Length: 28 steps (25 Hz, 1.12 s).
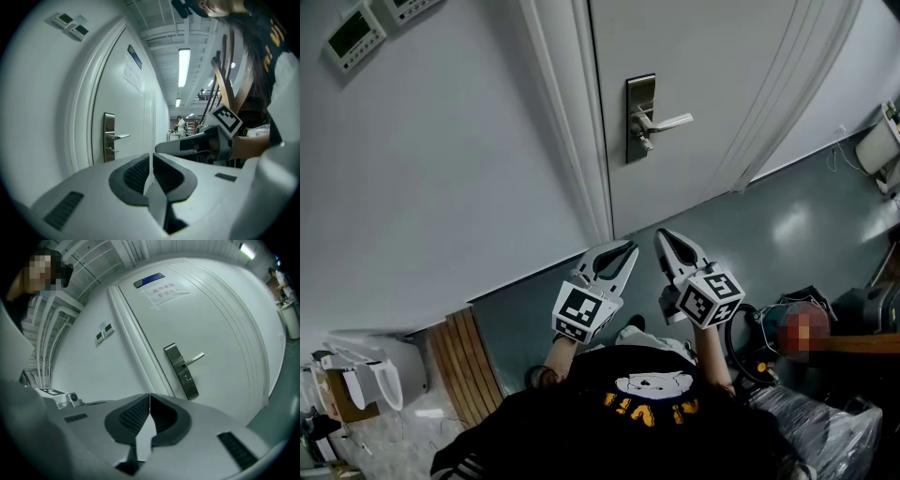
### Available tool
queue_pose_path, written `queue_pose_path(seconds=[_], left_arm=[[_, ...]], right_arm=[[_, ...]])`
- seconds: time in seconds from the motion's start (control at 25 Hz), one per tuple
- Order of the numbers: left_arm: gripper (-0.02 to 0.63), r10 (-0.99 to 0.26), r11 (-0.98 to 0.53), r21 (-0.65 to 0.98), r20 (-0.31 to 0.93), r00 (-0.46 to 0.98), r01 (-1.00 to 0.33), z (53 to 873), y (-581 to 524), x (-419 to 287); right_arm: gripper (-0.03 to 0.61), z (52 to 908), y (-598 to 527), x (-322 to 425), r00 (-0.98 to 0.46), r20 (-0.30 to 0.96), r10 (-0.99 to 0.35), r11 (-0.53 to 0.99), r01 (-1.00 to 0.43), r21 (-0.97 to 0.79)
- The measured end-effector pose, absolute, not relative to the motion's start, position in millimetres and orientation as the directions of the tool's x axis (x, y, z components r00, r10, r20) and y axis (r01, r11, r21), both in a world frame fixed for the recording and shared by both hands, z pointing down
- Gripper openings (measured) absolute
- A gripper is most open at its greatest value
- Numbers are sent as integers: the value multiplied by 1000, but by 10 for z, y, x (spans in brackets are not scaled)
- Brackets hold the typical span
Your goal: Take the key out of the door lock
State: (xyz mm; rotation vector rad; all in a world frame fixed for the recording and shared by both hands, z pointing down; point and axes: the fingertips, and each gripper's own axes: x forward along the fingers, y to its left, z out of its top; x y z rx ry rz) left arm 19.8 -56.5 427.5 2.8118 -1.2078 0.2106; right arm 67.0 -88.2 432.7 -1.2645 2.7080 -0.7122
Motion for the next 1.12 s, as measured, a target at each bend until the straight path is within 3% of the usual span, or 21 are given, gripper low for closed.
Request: queue_pose_path(seconds=[0.8,1.12], left_arm=[[29,-744,-644,-21,251,619,-765,4456,-929,285],[28,-739,-653,-20,235,632,-757,4444,-1191,127]], right_arm=[[6,4576,-1299,760,-708,120,-696,557,-638,-531],[7,4594,-1566,621,-702,127,-701,546,-643,-537]])
